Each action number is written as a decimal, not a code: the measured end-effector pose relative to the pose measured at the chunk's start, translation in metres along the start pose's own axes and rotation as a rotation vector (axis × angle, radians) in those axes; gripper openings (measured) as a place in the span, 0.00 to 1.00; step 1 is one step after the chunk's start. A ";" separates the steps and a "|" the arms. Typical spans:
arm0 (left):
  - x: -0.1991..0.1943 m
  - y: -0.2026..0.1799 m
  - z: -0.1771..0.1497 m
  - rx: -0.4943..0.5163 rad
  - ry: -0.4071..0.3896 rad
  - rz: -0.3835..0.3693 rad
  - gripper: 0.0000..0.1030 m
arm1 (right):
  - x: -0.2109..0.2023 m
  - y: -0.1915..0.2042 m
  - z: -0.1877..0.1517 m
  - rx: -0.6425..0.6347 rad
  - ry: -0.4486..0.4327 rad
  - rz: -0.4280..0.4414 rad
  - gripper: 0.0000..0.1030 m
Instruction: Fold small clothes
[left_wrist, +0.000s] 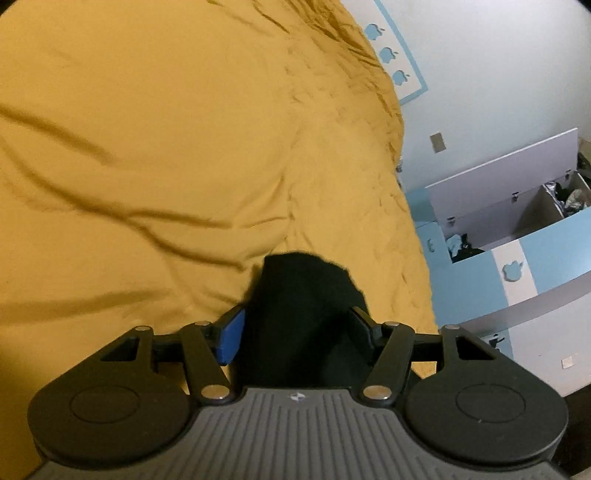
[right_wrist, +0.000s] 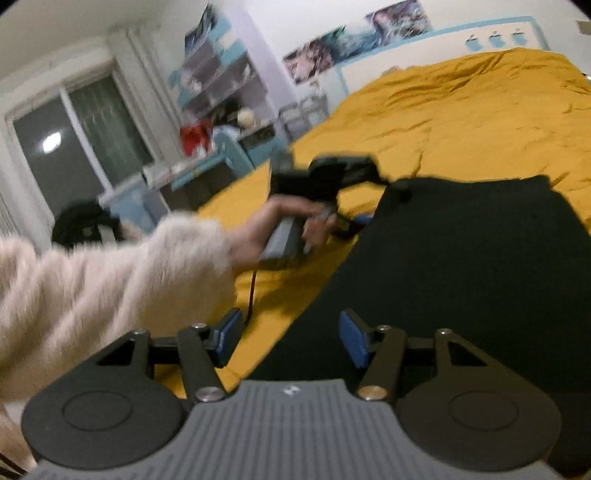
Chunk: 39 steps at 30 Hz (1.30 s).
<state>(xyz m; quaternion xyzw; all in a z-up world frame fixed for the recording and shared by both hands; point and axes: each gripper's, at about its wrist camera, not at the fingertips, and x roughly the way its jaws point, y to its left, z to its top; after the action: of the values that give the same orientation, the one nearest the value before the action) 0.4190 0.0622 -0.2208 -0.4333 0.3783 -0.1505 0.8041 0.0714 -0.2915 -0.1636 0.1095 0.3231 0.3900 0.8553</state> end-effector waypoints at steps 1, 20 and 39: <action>0.004 -0.002 0.002 0.008 0.004 0.009 0.70 | 0.005 0.003 -0.003 -0.007 0.022 -0.005 0.53; 0.019 -0.001 0.005 0.203 -0.036 0.076 0.24 | 0.029 0.043 -0.049 -0.091 0.072 -0.043 0.57; -0.205 -0.062 -0.132 0.585 0.134 -0.040 0.77 | -0.077 0.025 -0.048 -0.006 -0.144 -0.474 0.56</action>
<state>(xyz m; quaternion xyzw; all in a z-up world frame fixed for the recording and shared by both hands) 0.1899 0.0660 -0.1175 -0.1795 0.3625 -0.2971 0.8649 -0.0118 -0.3346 -0.1529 0.0557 0.2768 0.1708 0.9440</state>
